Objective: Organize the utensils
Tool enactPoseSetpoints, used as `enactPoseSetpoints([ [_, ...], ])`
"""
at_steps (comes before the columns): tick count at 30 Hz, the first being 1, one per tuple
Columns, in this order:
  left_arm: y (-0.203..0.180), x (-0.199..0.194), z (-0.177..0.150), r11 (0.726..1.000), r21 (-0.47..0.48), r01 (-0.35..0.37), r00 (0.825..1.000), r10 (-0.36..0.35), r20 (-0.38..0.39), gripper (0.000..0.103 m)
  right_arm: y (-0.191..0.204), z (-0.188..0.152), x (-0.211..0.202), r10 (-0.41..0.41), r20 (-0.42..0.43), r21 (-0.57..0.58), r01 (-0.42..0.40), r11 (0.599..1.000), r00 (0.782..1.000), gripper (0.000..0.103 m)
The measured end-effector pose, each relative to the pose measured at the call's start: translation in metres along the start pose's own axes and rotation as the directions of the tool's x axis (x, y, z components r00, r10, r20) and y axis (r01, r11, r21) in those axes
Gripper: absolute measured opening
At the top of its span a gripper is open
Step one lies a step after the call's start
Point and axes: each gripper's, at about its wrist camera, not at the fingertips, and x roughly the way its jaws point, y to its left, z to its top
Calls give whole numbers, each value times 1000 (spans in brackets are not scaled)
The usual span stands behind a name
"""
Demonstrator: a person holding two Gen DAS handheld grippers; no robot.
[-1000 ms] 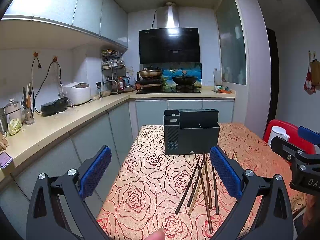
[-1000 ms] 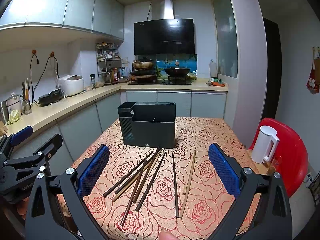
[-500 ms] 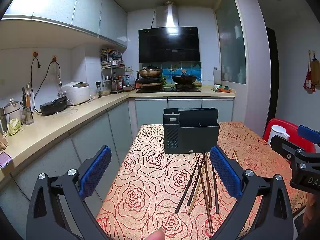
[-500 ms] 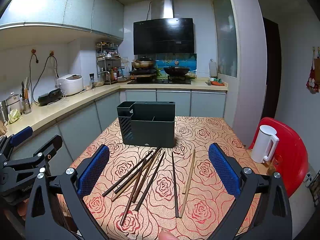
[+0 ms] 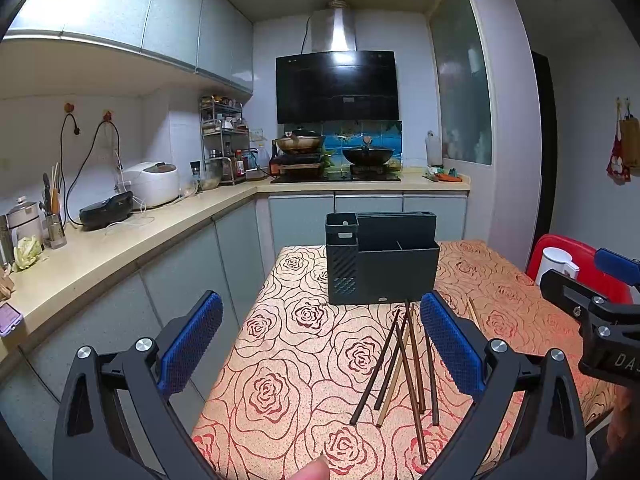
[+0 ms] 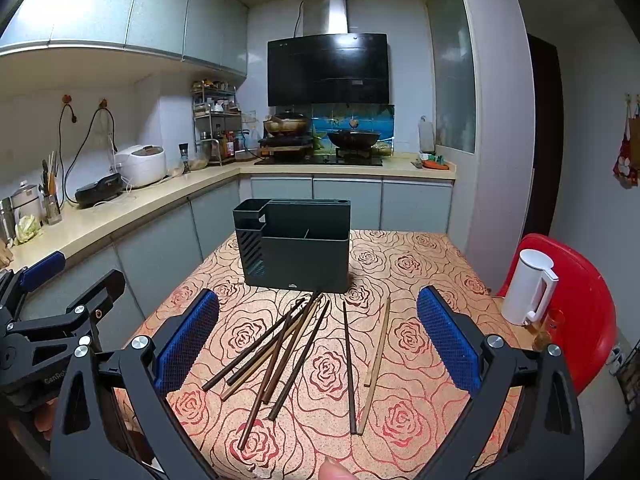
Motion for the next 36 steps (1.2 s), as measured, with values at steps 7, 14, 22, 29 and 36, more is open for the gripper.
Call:
enactPoseSetpoints([
  [7, 6, 20, -10, 1000, -2, 8, 999, -8, -51, 96, -15, -4, 16, -35, -45, 9, 36, 999, 998, 96],
  [14, 9, 31, -17, 1000, 6, 17, 997, -16, -76, 96, -27, -8, 27, -50, -80, 17, 51, 999, 996, 96],
  [22, 13, 74, -50, 998, 47, 49, 978, -39, -207, 96, -45, -31, 50, -91, -140, -32, 87, 996, 986, 96],
  [29, 5, 110, -88, 990, 94, 103, 946, -68, -318, 86, -73, -62, 78, -120, -227, -12, 121, 993, 966, 96],
  [36, -7, 136, -111, 974, 123, 191, 906, -126, -404, 63, -85, -76, 95, -117, -266, -4, 121, 993, 957, 96],
])
